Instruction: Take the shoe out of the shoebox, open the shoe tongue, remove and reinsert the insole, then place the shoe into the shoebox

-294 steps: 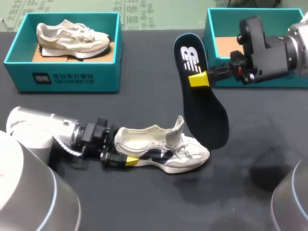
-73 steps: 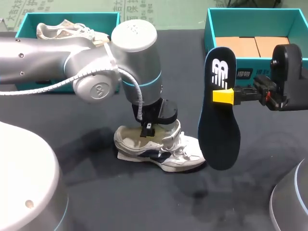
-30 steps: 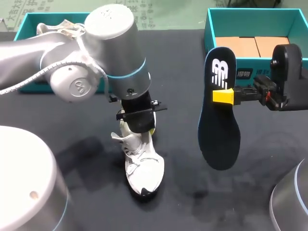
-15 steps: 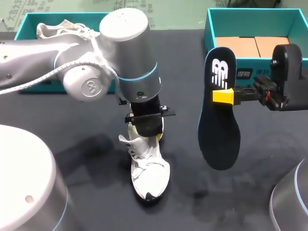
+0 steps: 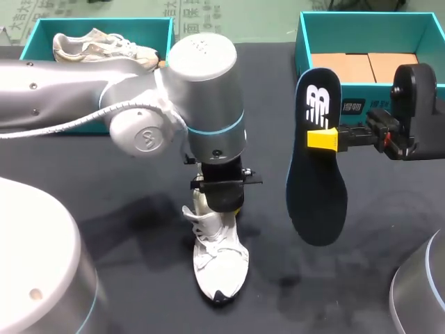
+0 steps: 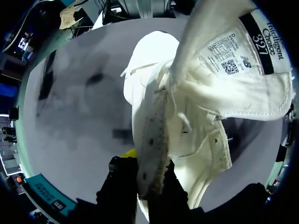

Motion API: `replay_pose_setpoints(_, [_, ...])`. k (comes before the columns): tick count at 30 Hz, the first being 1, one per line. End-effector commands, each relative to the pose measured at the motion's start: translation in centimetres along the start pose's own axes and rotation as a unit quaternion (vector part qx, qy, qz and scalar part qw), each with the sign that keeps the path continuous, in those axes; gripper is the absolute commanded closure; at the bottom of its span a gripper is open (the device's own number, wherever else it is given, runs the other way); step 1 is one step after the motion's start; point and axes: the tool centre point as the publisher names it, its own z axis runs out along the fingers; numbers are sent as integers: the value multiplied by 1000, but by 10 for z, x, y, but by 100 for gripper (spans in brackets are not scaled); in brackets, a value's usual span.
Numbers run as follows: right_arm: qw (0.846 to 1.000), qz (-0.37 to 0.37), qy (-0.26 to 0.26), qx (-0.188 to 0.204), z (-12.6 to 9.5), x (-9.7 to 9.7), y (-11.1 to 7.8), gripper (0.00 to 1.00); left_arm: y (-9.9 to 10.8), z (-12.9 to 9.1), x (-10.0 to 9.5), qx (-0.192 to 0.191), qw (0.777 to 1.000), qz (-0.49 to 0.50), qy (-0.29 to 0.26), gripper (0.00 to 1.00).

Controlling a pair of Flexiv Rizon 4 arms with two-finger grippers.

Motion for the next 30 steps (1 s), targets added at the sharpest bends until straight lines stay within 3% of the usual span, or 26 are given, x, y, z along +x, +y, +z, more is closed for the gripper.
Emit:
replay_pose_setpoints(1, [1000,0,-4,-2,-1,4,-3,100,6,16,-11,6,1000,1,14,100])
replay_pose_setpoints(13, [1000,0,-4,-2,-1,4,-3,100,10,25,-17,22,999,28,19,97])
replay_pose_setpoints(15, [1000,0,-4,-2,-1,4,-3,100,10,25,-17,22,999,33,14,74])
replay_pose_setpoints(19, [1000,0,-4,-2,-1,4,-3,100,11,16,-17,23,999,41,3,50])
replay_pose_setpoints(20, [1000,0,-4,-2,-1,4,-3,100,11,13,-16,22,999,43,-1,28])
replay_pose_setpoints(23, [1000,0,-4,-2,-1,4,-3,100,11,0,-14,16,999,45,-17,4])
replay_pose_setpoints(24, [1000,0,-4,-2,-1,4,-3,100,12,-6,-12,16,998,48,-25,0])
replay_pose_setpoints(30, [1000,0,-4,-2,-1,4,-3,100,16,-57,-5,-9,993,54,-103,0])
